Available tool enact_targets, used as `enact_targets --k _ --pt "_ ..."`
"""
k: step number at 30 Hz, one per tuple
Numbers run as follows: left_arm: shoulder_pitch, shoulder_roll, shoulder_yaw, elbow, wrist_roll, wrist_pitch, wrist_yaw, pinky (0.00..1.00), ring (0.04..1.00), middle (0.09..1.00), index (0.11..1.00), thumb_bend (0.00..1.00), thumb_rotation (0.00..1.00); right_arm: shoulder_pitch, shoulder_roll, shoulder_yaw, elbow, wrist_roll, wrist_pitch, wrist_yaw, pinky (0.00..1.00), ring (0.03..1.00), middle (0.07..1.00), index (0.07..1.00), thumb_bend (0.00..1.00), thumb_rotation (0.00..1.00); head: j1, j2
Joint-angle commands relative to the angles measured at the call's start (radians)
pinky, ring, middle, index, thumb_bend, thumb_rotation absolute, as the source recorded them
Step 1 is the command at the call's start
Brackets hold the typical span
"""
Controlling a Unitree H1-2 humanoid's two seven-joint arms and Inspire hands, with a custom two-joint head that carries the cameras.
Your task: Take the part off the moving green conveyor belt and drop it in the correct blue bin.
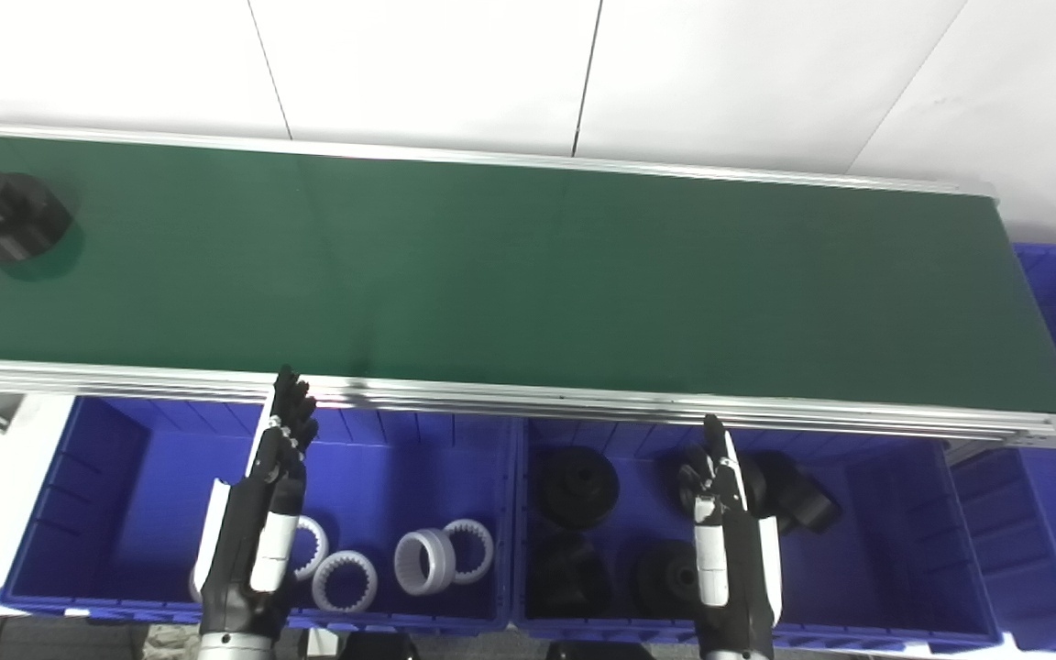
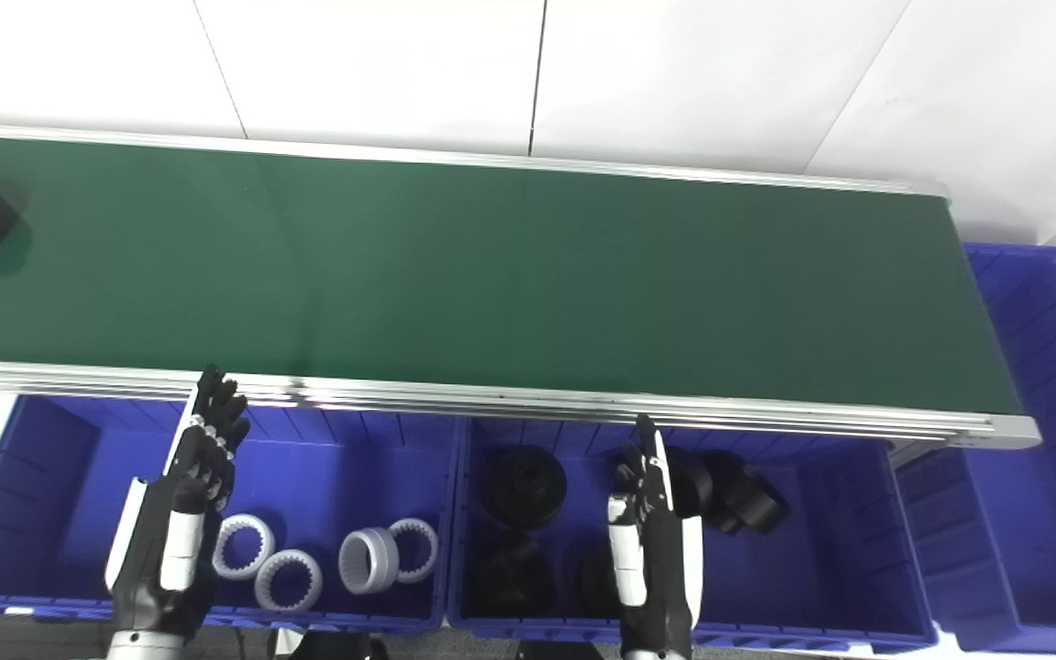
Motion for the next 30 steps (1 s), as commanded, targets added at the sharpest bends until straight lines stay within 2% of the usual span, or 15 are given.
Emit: enact_targets --k 1,30 --pt "-0.007 0.003 -0.002 -0.017 0.019 -0.053 0.003 0.99 0.991 1.0 1.0 0.67 0.91 0.004 0.003 0.005 -0.019 0.003 -0.044 0.009 0.89 0.948 0.986 0.97 0.78 1.0 0.0 0.0" --pt "-0.017 0.007 -0.003 -0.007 -0.002 -0.066 -0.006 1.0 1.0 1.0 1.0 0.61 0.9 0.003 0.005 0.005 -0.018 0.002 -0.045 0.016 0.87 0.942 0.986 0.974 0.76 1.0 0.001 -0.001"
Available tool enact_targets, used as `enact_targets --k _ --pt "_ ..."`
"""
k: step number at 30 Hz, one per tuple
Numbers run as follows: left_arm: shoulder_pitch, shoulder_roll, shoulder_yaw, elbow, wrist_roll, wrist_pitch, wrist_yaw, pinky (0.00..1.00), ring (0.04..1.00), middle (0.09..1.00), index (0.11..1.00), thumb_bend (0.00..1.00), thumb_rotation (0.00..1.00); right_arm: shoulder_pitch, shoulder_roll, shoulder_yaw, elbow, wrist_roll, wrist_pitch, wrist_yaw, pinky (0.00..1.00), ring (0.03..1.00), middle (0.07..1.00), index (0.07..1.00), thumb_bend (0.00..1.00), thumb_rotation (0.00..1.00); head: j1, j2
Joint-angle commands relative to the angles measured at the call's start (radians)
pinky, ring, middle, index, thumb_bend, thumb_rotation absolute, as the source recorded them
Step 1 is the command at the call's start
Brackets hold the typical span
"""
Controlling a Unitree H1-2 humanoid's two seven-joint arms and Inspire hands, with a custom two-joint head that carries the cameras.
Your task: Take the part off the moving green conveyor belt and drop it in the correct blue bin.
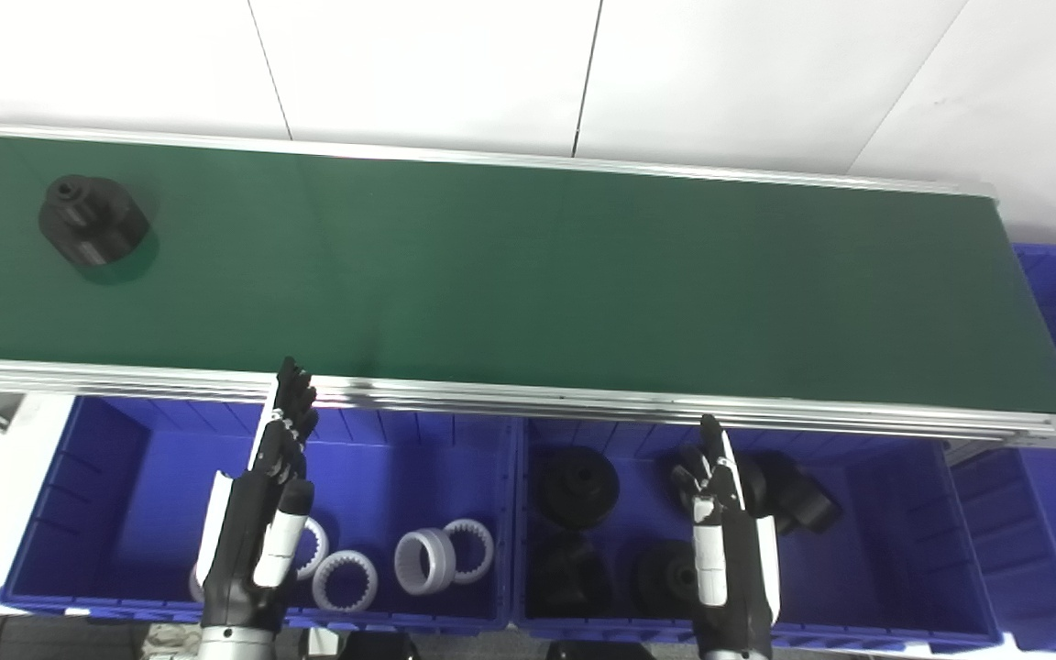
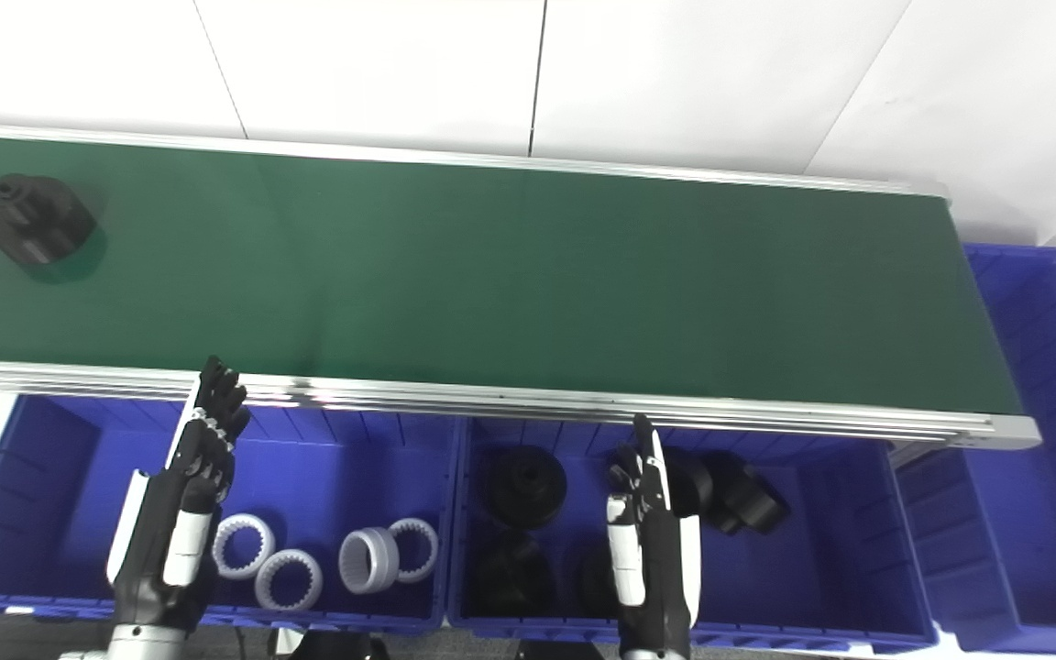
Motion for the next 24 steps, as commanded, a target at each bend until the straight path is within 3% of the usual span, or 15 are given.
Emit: enact_targets --k 1,11,15,18,19,20,24 --pt "-0.002 0.005 -0.003 -0.01 -0.012 -0.037 -0.004 1.0 0.998 1.0 1.0 0.61 0.9 0.003 0.004 0.005 -0.018 0.002 -0.047 0.007 0.87 0.943 0.987 0.975 0.76 1.0 0.002 -0.001" --pt "0.002 0.004 -0.005 -0.018 -0.012 -0.024 -0.005 1.0 1.0 1.0 1.0 0.63 0.9 0.007 0.001 0.006 -0.019 0.012 -0.047 0.011 0.86 0.941 0.989 0.976 0.77 1.0 0.007 -0.007" --pt "0.006 0.001 -0.007 0.003 0.001 -0.042 -0.001 1.0 1.0 1.0 1.0 0.65 0.9 0.005 -0.007 0.003 0.005 0.017 -0.072 0.011 0.86 0.937 0.99 0.978 0.76 1.0 0.038 -0.054" --pt "0.003 -0.005 -0.012 0.039 0.028 -0.085 0.006 1.0 1.0 1.0 1.0 0.67 0.89 0.003 -0.013 -0.003 0.029 0.044 -0.091 0.015 0.86 0.937 0.99 0.977 0.75 1.0 0.086 -0.112" --pt "0.001 -0.006 -0.013 0.05 0.038 -0.097 0.009 0.98 1.0 1.0 1.0 0.68 0.9 0.001 -0.015 -0.005 0.036 0.052 -0.095 0.017 0.86 0.939 0.992 0.976 0.76 1.0 0.086 -0.112" --pt "0.004 -0.012 -0.015 0.054 0.043 -0.086 0.012 0.96 0.999 1.0 1.0 0.69 0.9 -0.003 -0.02 -0.009 0.048 0.064 -0.102 0.02 0.87 0.941 0.993 0.977 0.77 1.0 0.111 -0.143" --pt "0.008 -0.024 -0.026 0.064 0.032 -0.074 0.011 0.96 0.999 1.0 1.0 0.67 0.88 -0.017 -0.034 -0.02 0.081 0.088 -0.123 0.031 0.87 0.949 0.999 0.983 0.81 1.0 0.141 -0.177"
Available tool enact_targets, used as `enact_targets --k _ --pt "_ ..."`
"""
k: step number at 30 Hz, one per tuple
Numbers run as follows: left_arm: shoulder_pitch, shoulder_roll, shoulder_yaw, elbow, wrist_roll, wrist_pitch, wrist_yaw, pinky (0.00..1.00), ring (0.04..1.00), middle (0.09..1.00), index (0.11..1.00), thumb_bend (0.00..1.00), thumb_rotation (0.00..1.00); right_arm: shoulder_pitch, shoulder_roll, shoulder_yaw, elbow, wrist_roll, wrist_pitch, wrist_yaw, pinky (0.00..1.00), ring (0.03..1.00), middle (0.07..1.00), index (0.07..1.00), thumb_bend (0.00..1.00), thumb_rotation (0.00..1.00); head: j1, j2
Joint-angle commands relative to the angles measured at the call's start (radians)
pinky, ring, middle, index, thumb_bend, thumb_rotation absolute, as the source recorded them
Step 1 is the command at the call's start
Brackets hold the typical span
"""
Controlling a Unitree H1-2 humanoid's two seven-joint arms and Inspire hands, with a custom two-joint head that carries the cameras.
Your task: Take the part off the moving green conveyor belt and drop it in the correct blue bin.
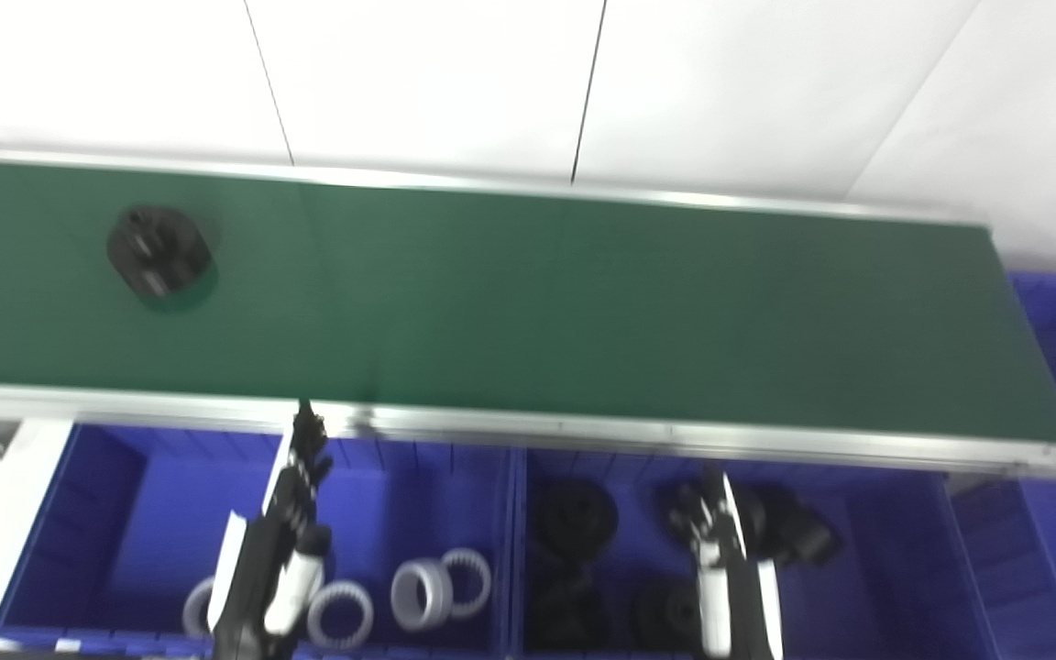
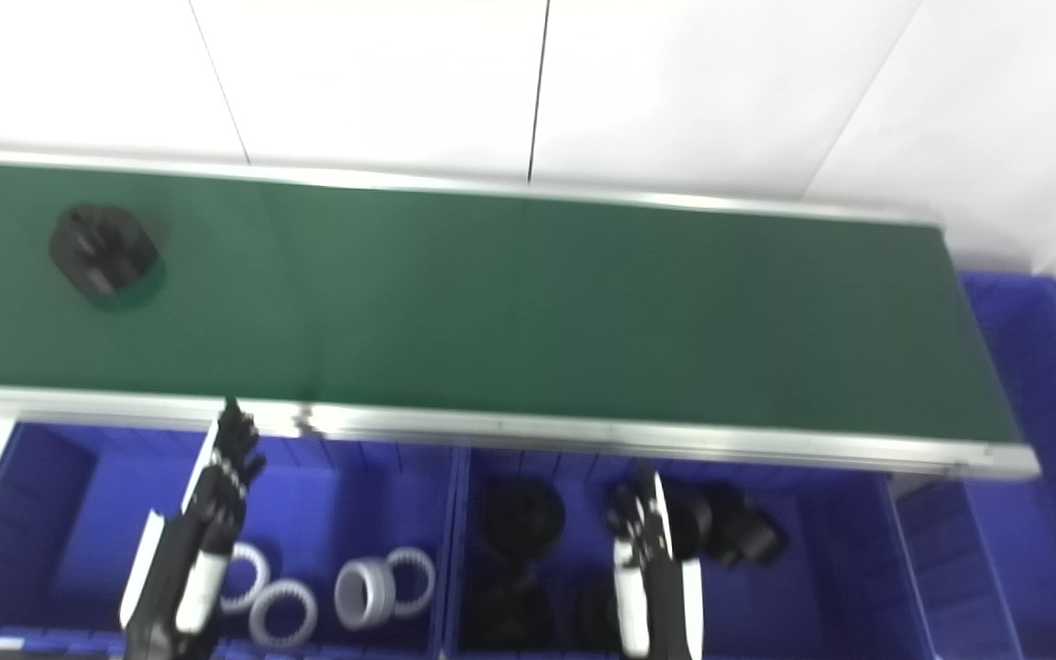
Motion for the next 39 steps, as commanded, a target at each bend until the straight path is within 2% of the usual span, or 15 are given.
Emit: enact_targets --k 1,7,12,18,25,31,39 --pt "0.003 -0.014 -0.014 -0.002 -0.006 -0.038 0.004 0.96 0.994 1.0 1.0 0.65 0.87 -0.008 -0.007 -0.004 -0.002 0.02 -0.067 0.02 0.88 0.955 1.0 0.987 0.8 1.0 0.021 -0.022" --pt "-0.016 -0.037 -0.018 0.057 0.026 -0.096 0.024 0.92 0.964 1.0 1.0 0.61 0.84 -0.031 -0.026 -0.026 0.036 0.039 -0.08 0.032 0.86 0.953 1.0 0.989 0.8 1.0 0.061 -0.051" --pt "-0.025 -0.052 -0.027 0.082 0.026 -0.11 0.032 0.92 0.959 1.0 1.0 0.58 0.82 -0.043 -0.037 -0.039 0.058 0.061 -0.082 0.045 0.88 0.962 1.0 0.996 0.79 1.0 0.089 -0.072" --pt "-0.038 -0.055 -0.043 0.109 0.024 -0.116 0.031 0.95 0.975 1.0 1.0 0.63 0.82 -0.053 -0.046 -0.056 0.076 0.089 -0.082 0.07 0.91 0.976 1.0 1.0 0.79 1.0 0.118 -0.089" --pt "-0.055 -0.055 -0.064 0.145 0.019 -0.12 0.039 0.99 0.986 1.0 1.0 0.64 0.81 -0.065 -0.057 -0.076 0.093 0.088 -0.081 0.085 0.89 0.975 1.0 1.0 0.8 1.0 0.157 -0.119" --pt "-0.07 -0.052 -0.087 0.157 0.027 -0.121 0.057 0.89 0.963 1.0 1.0 0.65 0.8 -0.077 -0.068 -0.094 0.103 0.112 -0.082 0.115 0.9 0.985 1.0 1.0 0.8 0.94 0.175 -0.109" --pt "-0.086 -0.038 -0.11 0.148 -0.014 -0.121 0.042 0.97 0.998 1.0 1.0 0.58 0.77 -0.065 -0.062 -0.097 0.043 0.141 -0.08 0.143 0.91 0.995 1.0 1.0 0.82 0.9 0.156 -0.071"
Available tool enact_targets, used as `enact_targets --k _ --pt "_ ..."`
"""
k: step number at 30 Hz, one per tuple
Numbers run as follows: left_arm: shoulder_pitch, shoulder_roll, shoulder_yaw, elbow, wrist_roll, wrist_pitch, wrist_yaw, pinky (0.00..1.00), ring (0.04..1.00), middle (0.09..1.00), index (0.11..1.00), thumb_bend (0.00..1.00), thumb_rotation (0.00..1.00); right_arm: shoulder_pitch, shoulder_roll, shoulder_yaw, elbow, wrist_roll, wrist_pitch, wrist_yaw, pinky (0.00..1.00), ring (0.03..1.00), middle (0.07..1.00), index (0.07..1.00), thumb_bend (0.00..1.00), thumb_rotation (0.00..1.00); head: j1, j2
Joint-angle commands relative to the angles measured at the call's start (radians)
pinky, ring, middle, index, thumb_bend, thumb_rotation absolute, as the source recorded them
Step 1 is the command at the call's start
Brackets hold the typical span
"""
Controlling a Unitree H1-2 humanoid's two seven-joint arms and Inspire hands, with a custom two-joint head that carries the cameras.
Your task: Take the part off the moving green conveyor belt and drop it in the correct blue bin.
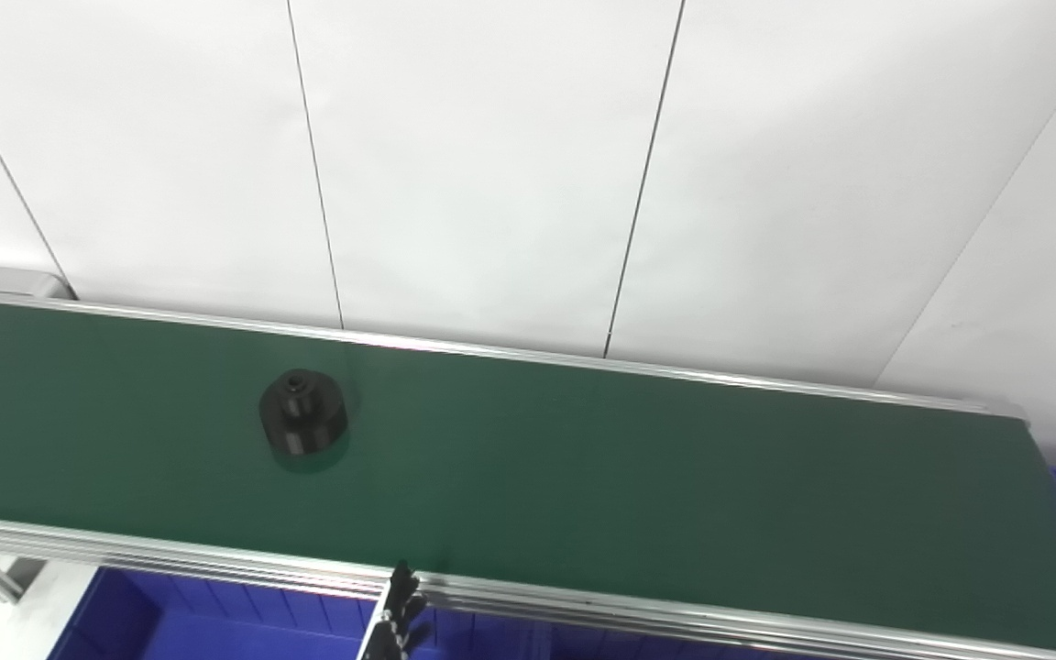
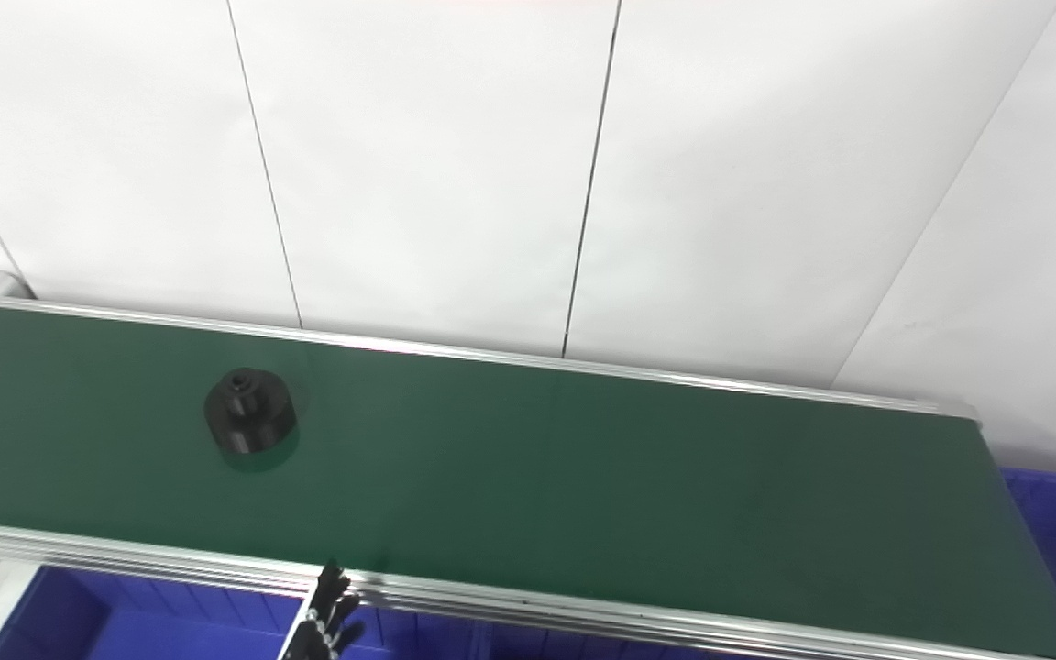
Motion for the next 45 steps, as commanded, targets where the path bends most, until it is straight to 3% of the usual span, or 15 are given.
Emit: enact_targets --k 1,4,9,16,22,26,27,33,36,39,45 --pt "-0.002 0.002 -0.009 -0.024 -0.007 -0.043 -0.007 0.97 0.998 1.0 1.0 0.58 0.77 0.015 0.003 0.008 -0.075 0.022 -0.051 0.024 0.91 0.995 1.0 1.0 0.82 0.9 -0.003 0.009" --pt "-0.002 0.0 -0.008 -0.029 -0.024 -0.043 -0.012 0.98 0.994 1.0 1.0 0.6 0.76 0.02 0.001 0.02 -0.161 0.041 -0.024 0.038 0.92 0.985 1.0 1.0 0.85 0.91 -0.02 0.036" --pt "-0.009 -0.009 -0.004 -0.036 -0.06 -0.042 -0.044 1.0 1.0 1.0 1.0 0.6 0.71 -0.048 -0.029 0.021 -0.301 -0.058 0.052 0.033 0.86 0.952 1.0 1.0 0.8 0.88 -0.045 0.073" --pt "-0.014 -0.026 0.0 -0.03 -0.056 -0.042 -0.041 1.0 1.0 1.0 1.0 0.61 0.69 -0.293 -0.094 0.019 -0.318 -0.232 0.117 0.034 0.78 0.907 0.978 0.981 0.85 0.77 -0.062 0.078" --pt "-0.017 -0.037 0.0 -0.02 -0.063 -0.041 -0.048 1.0 1.0 1.0 1.0 0.62 0.68 -0.525 -0.113 0.06 -0.26 -0.299 0.237 0.073 0.76 0.888 0.965 0.955 0.88 0.68 -0.068 0.069" --pt "-0.024 -0.037 -0.004 -0.009 -0.02 -0.042 -0.034 0.98 1.0 1.0 1.0 0.62 0.7 -0.645 -0.124 0.085 -0.194 -0.308 0.292 0.113 0.76 0.872 0.944 0.951 0.86 0.68 -0.055 0.063" --pt "-0.027 -0.036 -0.006 -0.005 -0.013 -0.042 -0.032 0.93 0.99 1.0 1.0 0.62 0.71 -0.675 -0.127 0.091 -0.171 -0.317 0.306 0.119 0.76 0.869 0.938 0.948 0.87 0.67 -0.051 0.061" --pt "-0.049 -0.05 -0.015 0.021 0.01 -0.043 -0.01 0.86 0.953 1.0 1.0 0.56 0.66 -0.835 -0.155 0.143 -0.047 -0.437 0.362 0.133 0.74 0.869 0.937 0.943 0.9 0.7 -0.029 0.048" --pt "-0.057 -0.053 -0.026 0.026 0.024 -0.043 0.004 0.86 0.943 0.999 1.0 0.55 0.66 -0.904 -0.177 0.181 0.013 -0.482 0.375 0.158 0.78 0.904 0.938 0.946 0.89 0.72 -0.027 0.046" --pt "-0.06 -0.056 -0.037 0.028 0.029 -0.043 0.01 0.86 0.938 0.996 1.0 0.55 0.66 -0.991 -0.209 0.256 0.084 -0.602 0.399 0.185 0.78 0.919 0.944 0.946 0.92 0.73 -0.022 0.045" --pt "-0.062 -0.06 -0.059 0.027 0.031 -0.043 0.02 0.91 0.949 0.985 1.0 0.6 0.66 -1.101 -0.203 0.355 0.211 -0.737 0.413 0.187 0.73 0.923 0.927 0.908 0.96 0.57 -0.009 0.044"
